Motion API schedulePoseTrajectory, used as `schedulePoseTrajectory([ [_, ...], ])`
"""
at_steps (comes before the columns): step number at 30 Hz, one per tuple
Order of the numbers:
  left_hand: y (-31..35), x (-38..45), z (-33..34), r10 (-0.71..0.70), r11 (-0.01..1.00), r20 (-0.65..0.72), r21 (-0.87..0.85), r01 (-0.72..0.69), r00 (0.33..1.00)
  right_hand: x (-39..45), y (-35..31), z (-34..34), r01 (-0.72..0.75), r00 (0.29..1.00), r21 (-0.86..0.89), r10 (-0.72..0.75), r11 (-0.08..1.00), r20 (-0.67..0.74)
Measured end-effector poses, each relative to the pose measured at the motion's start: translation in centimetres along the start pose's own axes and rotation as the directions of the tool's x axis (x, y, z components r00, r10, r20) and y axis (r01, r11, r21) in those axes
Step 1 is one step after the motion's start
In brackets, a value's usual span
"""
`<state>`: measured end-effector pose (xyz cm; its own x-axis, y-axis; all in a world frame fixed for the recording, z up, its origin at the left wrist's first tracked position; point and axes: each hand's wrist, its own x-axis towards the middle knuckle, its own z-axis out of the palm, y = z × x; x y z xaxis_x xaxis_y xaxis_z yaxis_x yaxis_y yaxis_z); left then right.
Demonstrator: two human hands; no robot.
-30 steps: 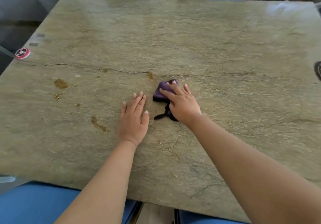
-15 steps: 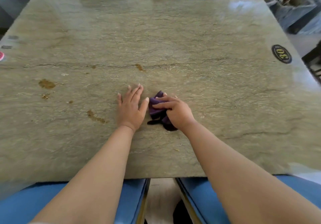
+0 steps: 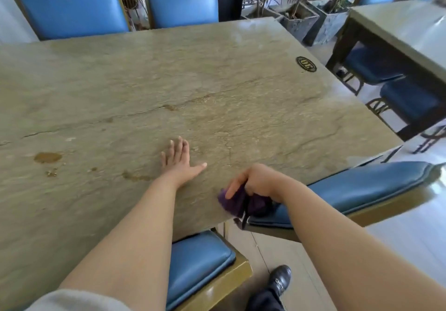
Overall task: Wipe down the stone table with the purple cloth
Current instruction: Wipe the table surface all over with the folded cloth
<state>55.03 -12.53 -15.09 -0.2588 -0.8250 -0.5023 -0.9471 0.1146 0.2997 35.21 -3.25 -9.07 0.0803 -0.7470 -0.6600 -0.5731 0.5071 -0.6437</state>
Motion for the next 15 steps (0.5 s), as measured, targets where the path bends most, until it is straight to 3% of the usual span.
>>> schedulePoseTrajectory([
  [1, 0.0, 0.1, 0.2, -0.002, 1.000, 0.019, 0.030, 0.001, 1.000, -0.1, -0.3, -0.6, 0.012, 0.987, 0.132, 0.009, 0.991, -0.158],
  [3, 0.0, 0.1, 0.3, -0.016, 0.998, 0.029, 0.066, 0.014, 0.999, 1.4, -0.1, -2.3, 0.074, 0.874, 0.359, 0.113, 0.931, -0.473],
  [5, 0.1, 0.3, 0.3, -0.032, 0.997, 0.030, 0.076, 0.030, 0.999, 3.6, 0.9, -3.9, 0.066, 0.737, 0.455, 0.264, 0.888, -0.623],
  [6, 0.0, 0.5, 0.3, -0.038, 0.996, 0.031, 0.081, 0.035, 0.999, 4.9, 1.8, -4.4, 0.007, 0.698, 0.417, 0.294, 0.909, -0.653],
  [8, 0.1, 0.7, 0.3, -0.048, 0.995, 0.037, 0.094, 0.044, 0.998, 6.4, 3.0, -4.3, -0.215, 0.697, 0.250, 0.328, 0.944, -0.637],
  [10, 0.1, 0.7, 0.5, -0.052, 0.994, 0.038, 0.100, 0.048, 0.998, 7.0, 3.4, -3.6, -0.290, 0.709, 0.166, 0.328, 0.943, -0.624],
  [13, 0.4, 0.5, 0.6, -0.057, 0.994, 0.040, 0.097, 0.053, 0.998, 7.0, 3.4, -2.9, -0.131, 0.776, 0.062, 0.141, 0.989, -0.614],
  [15, 0.6, 0.4, 0.4, -0.059, 0.994, 0.039, 0.097, 0.055, 0.997, 6.7, 3.2, -2.3, 0.074, 0.815, 0.128, 0.014, 0.989, -0.579],
])
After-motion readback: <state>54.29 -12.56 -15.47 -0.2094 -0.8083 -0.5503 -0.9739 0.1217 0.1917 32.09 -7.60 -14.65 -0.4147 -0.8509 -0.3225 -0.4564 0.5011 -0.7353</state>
